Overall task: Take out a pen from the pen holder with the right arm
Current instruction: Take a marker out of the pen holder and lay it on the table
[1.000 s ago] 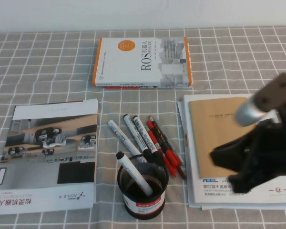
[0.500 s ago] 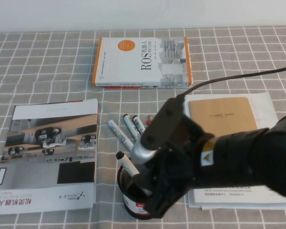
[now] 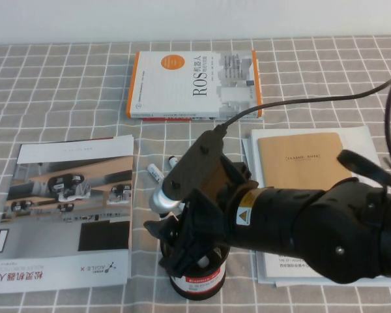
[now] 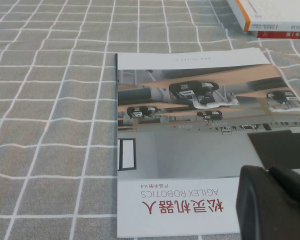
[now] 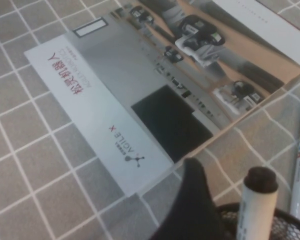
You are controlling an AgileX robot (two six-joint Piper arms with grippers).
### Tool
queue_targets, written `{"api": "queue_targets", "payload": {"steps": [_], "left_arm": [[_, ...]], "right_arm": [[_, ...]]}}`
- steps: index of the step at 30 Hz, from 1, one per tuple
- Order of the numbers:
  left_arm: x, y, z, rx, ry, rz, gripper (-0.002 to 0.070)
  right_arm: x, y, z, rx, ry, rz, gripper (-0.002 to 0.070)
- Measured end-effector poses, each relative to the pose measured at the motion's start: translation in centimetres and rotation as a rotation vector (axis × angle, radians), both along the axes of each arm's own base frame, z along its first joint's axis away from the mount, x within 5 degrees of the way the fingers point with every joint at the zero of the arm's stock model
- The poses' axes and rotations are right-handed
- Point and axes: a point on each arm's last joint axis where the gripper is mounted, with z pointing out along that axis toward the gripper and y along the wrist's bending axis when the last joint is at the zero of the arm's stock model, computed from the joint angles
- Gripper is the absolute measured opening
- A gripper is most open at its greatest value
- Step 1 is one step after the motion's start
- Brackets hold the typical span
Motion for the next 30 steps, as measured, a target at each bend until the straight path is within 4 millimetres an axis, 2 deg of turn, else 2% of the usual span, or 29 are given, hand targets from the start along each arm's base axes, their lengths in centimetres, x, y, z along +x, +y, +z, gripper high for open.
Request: {"api": "queue_targets", "payload": {"steps": [10,23,30], "left_arm": [[0.0,0.0,0.0,0.000,0.000,0.000,-0.0004],[0.0,0.0,0.0,0.000,0.000,0.000,-0.0004],[0.0,0.0,0.0,0.000,0.000,0.000,-0.0004]], "right_arm": [[0.9,1.0,-2.3,-0.018,0.003,-0.020,0.0445],[1.7,1.7,-3.6,0.001,-0.014,-0.050,0.0445],[1.8,1.8,-3.8,0.011,-0.013,-0.062,0.0351]]}}
